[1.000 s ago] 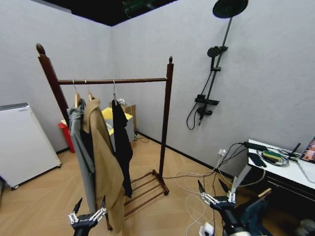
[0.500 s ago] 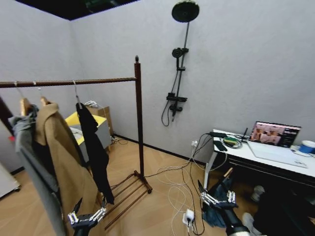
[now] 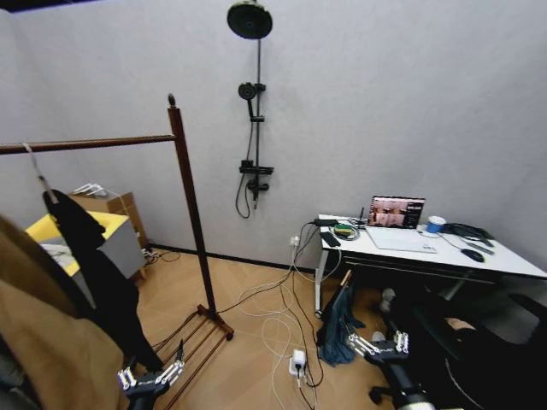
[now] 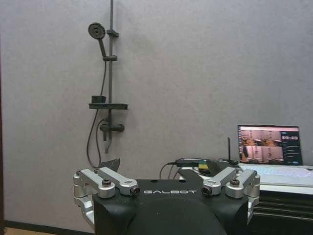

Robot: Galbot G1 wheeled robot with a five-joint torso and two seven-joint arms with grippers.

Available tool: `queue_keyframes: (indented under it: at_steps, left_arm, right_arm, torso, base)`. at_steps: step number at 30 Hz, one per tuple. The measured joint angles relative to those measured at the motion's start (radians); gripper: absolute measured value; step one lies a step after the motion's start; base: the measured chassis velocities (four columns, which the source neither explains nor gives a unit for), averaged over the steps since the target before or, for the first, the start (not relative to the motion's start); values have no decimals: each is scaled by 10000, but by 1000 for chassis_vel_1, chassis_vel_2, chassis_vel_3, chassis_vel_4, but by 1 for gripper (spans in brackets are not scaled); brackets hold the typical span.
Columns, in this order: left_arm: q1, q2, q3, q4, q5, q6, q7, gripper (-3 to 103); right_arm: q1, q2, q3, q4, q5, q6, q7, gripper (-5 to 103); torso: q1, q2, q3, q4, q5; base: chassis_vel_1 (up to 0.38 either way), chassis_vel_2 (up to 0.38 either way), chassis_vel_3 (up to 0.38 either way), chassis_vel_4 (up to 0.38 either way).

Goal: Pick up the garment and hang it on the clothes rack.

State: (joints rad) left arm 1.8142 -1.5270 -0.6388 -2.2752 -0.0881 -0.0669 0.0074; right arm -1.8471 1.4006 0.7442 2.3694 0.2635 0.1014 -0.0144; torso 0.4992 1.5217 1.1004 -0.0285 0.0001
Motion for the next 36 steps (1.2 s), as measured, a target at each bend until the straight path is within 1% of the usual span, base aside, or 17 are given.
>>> queue_keyframes:
  at_steps: [19,23,25,29,36]
  left_arm:
    - [0,0,0,1,0,0,0,100]
    - [0,1,0,1,0,-1,1,100]
    - [0,1,0,1,0,0,2,100]
    - [0,0,0,0,0,0,1,100]
    - [0,1,0,1,0,0,0,100]
  right_arm:
    - [0,0,-1,-1,0,0,0,99]
    - [0,0,0,-1,0,0,0,99]
    - [0,0,0,0,0,0,0,99]
    - [1,0,-2,-1,0,0,-1,99]
    - [2,-1,-2,0,0,-1,0,99]
  torso:
    - [0,0,0,0,-3]
    - [0,0,0,-5,-1]
    - [0,1,0,-3,-1]
    - [1,1,0,2,-1]
    - [3,-1,1,1,-1]
  base:
    - [-128,-128,-123,-127]
    - [-106,-116,-133,-121]
    - [-91,-57,-75,-86]
    - [-19,-14,-8,-10]
    - [29,-37,-30,34]
